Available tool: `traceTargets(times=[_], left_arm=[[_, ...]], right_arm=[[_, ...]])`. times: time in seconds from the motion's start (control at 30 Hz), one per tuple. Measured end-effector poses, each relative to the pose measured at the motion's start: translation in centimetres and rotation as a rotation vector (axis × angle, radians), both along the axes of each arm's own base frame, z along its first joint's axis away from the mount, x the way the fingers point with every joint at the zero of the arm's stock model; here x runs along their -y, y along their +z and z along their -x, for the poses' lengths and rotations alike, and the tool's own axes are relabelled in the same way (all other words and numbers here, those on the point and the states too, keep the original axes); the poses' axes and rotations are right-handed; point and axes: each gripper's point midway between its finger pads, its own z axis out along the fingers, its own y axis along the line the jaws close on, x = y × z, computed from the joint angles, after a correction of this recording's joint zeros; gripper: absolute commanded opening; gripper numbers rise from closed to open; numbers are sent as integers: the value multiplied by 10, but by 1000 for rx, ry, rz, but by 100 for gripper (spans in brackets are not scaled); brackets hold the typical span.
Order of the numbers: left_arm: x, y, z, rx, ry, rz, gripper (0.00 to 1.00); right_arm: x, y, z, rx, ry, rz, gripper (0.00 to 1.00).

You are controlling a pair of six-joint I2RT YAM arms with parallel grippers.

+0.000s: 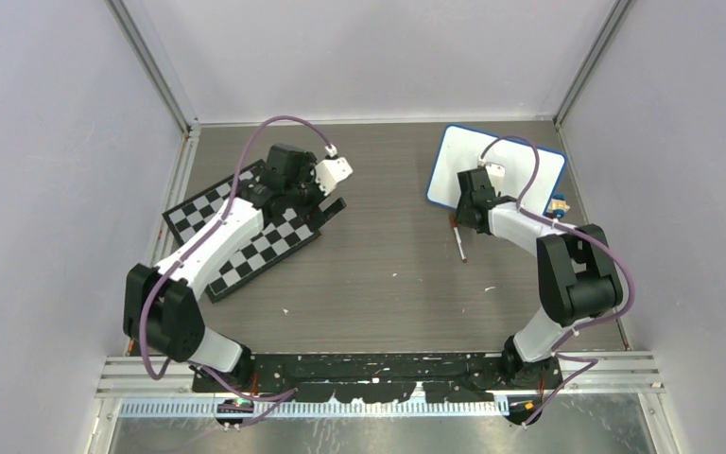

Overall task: Write a sentence on the whiteboard
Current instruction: Move the distractor to the center of the board, then move the whiteboard marker to the center of the board.

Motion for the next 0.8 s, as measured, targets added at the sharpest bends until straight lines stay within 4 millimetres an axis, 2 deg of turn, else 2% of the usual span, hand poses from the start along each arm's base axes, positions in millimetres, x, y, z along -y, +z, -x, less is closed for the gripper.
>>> traceTargets(times=[0.1,0.27,0.4,0.63,0.8], left_arm=[[4,5,10,-6,-1,48,100],[9,-10,29,-82,-8,72,100],[23,-15,45,-146,-30,110,100],[57,-23,82,-233,-132,115,100],[68,-37,91,-311,-116,124,100]], right_arm=[[-2,-4,-8,1,-11,5,45],[-6,-6,-21,17,-25,9,45],[-6,-12,-26,16,-32,14,45],[-6,-24,-27,-2,-35,24,50],[-10,-24,-27,-2,-25,18,52]])
